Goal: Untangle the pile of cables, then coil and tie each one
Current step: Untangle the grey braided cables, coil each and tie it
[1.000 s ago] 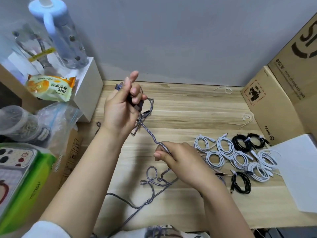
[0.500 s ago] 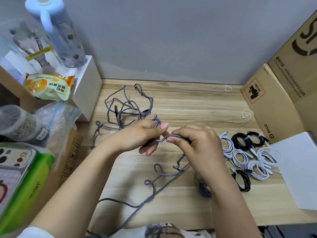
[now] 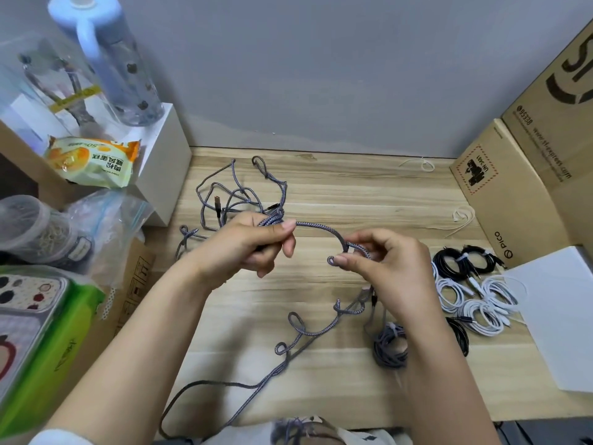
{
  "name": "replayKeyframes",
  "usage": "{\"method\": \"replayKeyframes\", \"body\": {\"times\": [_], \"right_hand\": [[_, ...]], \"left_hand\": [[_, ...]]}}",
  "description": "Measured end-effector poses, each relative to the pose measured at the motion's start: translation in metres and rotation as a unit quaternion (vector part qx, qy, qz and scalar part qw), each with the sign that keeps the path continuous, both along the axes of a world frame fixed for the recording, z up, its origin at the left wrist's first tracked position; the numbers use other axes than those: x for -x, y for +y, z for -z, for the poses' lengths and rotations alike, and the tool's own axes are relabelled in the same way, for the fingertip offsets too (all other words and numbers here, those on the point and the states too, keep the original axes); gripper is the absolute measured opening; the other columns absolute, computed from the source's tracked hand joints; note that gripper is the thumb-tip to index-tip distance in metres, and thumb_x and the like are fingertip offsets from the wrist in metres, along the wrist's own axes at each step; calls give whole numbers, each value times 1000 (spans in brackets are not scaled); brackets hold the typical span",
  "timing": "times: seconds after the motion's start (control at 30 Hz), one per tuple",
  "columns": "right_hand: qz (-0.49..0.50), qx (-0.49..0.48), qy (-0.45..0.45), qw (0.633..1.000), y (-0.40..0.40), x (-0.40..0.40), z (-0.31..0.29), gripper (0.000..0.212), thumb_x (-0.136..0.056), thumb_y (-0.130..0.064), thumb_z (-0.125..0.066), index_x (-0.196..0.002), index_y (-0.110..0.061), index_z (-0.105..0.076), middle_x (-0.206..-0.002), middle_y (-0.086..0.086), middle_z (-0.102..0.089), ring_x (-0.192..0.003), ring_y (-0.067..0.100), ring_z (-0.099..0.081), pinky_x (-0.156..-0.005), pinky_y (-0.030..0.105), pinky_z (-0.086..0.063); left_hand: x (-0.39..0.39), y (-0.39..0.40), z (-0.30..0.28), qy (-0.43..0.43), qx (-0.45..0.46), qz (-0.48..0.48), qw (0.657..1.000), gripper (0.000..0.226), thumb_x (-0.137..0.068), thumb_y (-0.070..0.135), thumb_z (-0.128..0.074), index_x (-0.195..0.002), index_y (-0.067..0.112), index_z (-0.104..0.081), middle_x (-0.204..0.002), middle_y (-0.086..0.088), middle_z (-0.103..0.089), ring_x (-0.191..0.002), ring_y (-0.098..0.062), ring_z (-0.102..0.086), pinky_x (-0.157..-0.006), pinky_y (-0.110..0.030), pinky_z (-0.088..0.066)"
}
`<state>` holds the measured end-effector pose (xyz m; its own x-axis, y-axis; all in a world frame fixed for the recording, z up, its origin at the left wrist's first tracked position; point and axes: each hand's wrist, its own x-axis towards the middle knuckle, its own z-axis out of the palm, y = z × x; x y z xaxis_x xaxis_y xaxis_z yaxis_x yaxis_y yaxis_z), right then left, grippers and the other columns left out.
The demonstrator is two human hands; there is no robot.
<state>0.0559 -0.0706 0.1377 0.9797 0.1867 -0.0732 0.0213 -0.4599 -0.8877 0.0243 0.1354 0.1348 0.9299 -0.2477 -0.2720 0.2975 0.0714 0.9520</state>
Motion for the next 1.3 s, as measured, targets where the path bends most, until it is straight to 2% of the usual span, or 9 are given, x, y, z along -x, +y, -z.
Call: {"method": "replayKeyframes", "body": {"times": [0.07,0.17,0.3,0.4,0.5,0.7,0.97,1.1,1.3], "right_hand": [[14,-73,33,997,-2,-1,-1,16,-73,-3,-76,-82,-14,-71,-52,-9,-60,-40,-2,-51,-47,9,-40],[11,-99,31,995,-4,-6,3,17,-82,-4,-66,-76,-19,-69,-43,-15,-55,-34,1,-35,-39,11,-28],[-49,-63,41,996,8,-5,25,23,-87,-7,-63,-72,-23,-67,-56,-18,-60,-51,-4,-48,-55,14,-37],[-134,41,64,988,19,1,39,30,-87,-17,-63,-62,-31,-65,-55,-15,-57,-57,-1,-47,-62,25,-37],[-229,107,104,962,23,6,36,36,-89,-19,-59,-56,-32,-59,-45,-20,-50,-47,-1,-41,-56,25,-30],[-270,112,106,950,25,17,18,40,-90,-36,-51,-51,-30,-52,-44,-7,-42,-47,5,-36,-58,29,-30],[-226,-34,94,969,24,29,-6,34,-78,-33,-42,-47,-21,-33,-49,-6,-30,-51,9,-28,-56,30,-23],[-180,-167,108,963,26,29,-11,35,-76,-27,-45,-43,-24,-33,-47,-11,-27,-47,5,-23,-47,18,-21],[-17,-382,134,914,19,17,-22,38,-71,-20,-58,-39,-23,-38,-42,-14,-23,-38,3,-15,-38,15,-12]], "left_hand": [[0,1,1,18,30,26,999,35,-84,34,-53,-53,19,-57,-32,7,-23,-34,-11,-14,-43,-19,-33],[4,1,2,43,193,153,968,30,-85,37,-63,-59,22,-58,-35,11,-24,-34,-11,-13,-44,-18,-36],[2,-19,-5,31,487,283,826,28,-100,25,-38,-75,21,-49,-40,8,-18,-36,-10,-15,-53,-24,-37],[-4,-24,-17,29,627,193,754,27,-100,23,-40,-80,11,-54,-43,6,-19,-39,-13,-15,-56,-28,-33],[-18,-17,-20,14,677,28,735,26,-97,20,-43,-88,-1,-56,-49,-1,-29,-43,-17,-25,-61,-28,-36],[-44,-8,-2,-33,499,-320,805,26,-101,16,-33,-107,1,-53,-48,8,-42,-39,-4,-38,-55,-15,-46],[-53,12,37,-55,275,-441,852,19,-98,5,-39,-113,0,-49,-52,5,-53,-41,-5,-38,-56,-17,-43],[-47,13,44,-80,120,-409,901,17,-100,4,-37,-113,2,-46,-51,3,-60,-43,-5,-48,-56,-15,-41],[-28,-18,33,-115,-120,-181,969,17,-97,2,-43,-109,2,-56,-57,-8,-52,-43,-6,-49,-46,-16,-39]]}}
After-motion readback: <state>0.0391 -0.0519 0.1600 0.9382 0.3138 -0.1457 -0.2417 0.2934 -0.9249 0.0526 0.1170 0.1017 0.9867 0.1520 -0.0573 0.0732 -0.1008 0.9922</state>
